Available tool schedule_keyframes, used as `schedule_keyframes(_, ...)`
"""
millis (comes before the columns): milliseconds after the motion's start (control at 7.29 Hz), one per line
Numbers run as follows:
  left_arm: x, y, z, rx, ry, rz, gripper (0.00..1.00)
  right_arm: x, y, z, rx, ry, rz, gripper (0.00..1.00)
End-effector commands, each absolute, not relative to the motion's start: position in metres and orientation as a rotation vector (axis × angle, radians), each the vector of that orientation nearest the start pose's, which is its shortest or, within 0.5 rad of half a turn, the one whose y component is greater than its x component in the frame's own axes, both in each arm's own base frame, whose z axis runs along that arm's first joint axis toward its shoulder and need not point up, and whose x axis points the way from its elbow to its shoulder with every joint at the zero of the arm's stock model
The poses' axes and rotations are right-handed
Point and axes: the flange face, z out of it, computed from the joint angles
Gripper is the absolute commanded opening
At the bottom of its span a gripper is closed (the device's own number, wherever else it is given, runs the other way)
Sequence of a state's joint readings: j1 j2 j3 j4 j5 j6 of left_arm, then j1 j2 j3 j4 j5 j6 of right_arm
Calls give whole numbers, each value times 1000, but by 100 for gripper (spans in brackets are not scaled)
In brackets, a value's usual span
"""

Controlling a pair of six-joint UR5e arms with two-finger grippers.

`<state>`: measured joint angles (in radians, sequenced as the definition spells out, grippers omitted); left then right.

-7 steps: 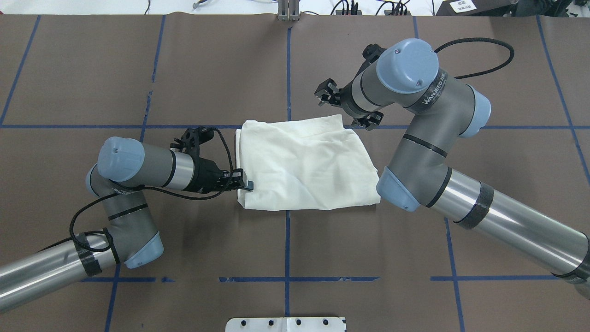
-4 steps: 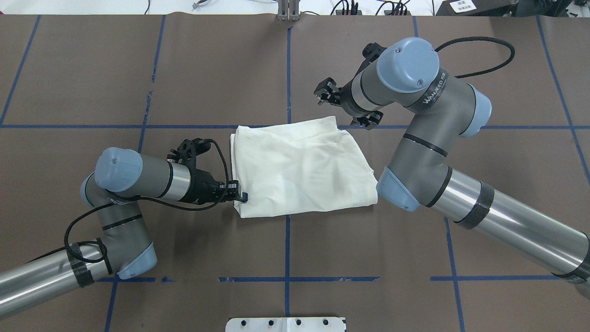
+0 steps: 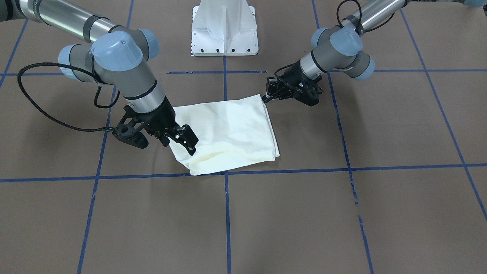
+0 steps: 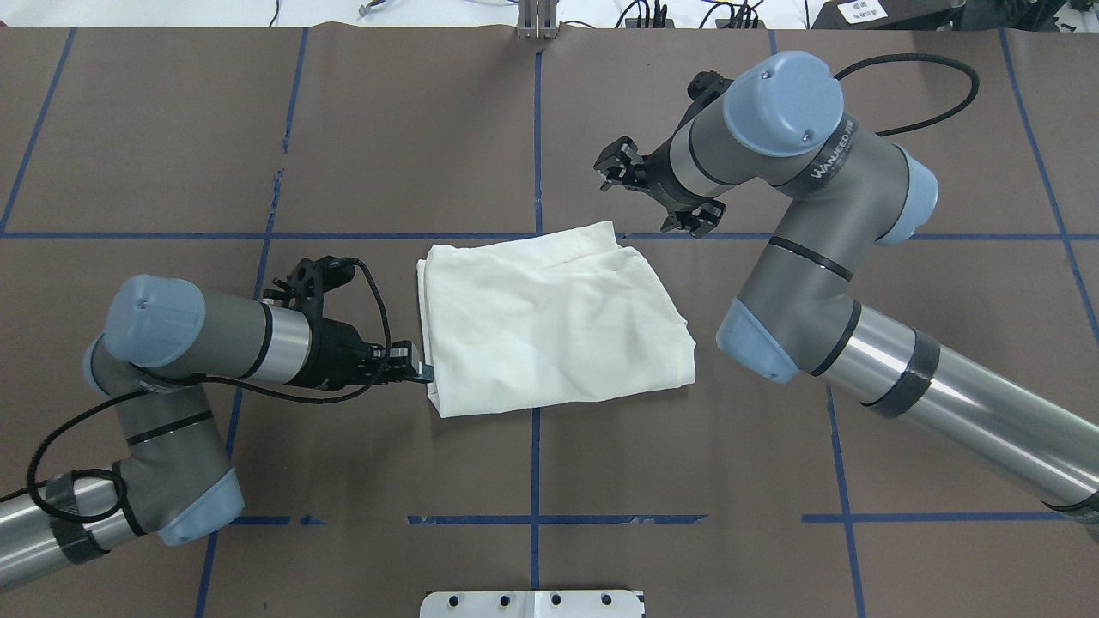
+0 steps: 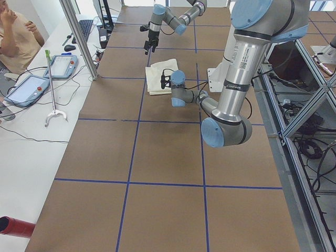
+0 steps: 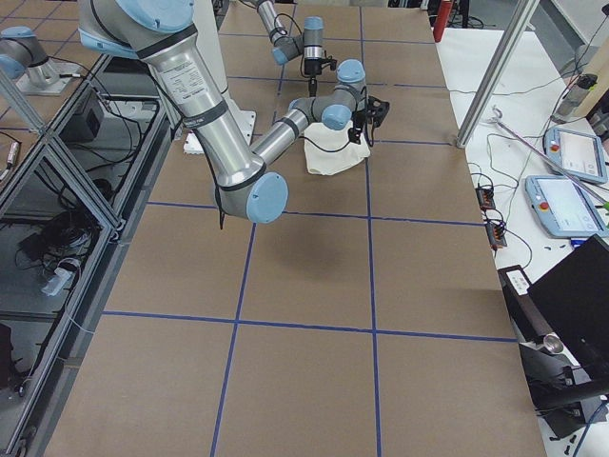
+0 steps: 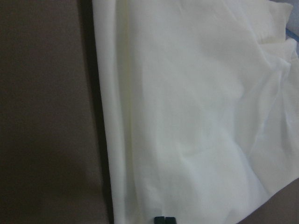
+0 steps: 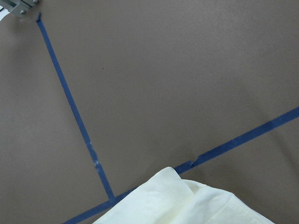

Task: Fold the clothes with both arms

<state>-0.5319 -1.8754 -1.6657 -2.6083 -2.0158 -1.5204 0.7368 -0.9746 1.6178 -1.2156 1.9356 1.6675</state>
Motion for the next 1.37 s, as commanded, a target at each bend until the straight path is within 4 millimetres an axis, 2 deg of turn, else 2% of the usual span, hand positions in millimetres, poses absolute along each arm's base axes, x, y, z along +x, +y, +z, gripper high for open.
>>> schedule_keyframes(0,379,-389,324,130,1390,-133,0,-370,-532,286,-51,-1056,555,100)
schedule_keyframes(274,292,-388,400,289,1235,2,0,-286,-525,361,-13,-997,455,100)
schedule_keyframes(412,230,-399,443,365,1150,88,0,-236,-521,418,6,-941,385,100)
schedule_keyframes(549,170,-401,489,449,1041,171,0,-187,-522,463,73,-878,282,100)
schedule_keyframes(686,114,-413,523,515,939,226,0,-137,-525,484,121,-854,248,100)
schedule_keyframes(823,53,-432,545,511,808,236,0,-86,-528,496,108,-877,266,100)
schedule_keyframes(960,15,-460,540,474,722,237,0,-40,-530,504,133,-852,213,100)
schedule_keyframes(1098,-18,-489,521,403,693,162,26,-10,-528,513,142,-803,105,100)
schedule_keyframes(1235,-28,-488,530,264,723,110,99,-1,-518,516,101,-776,15,100)
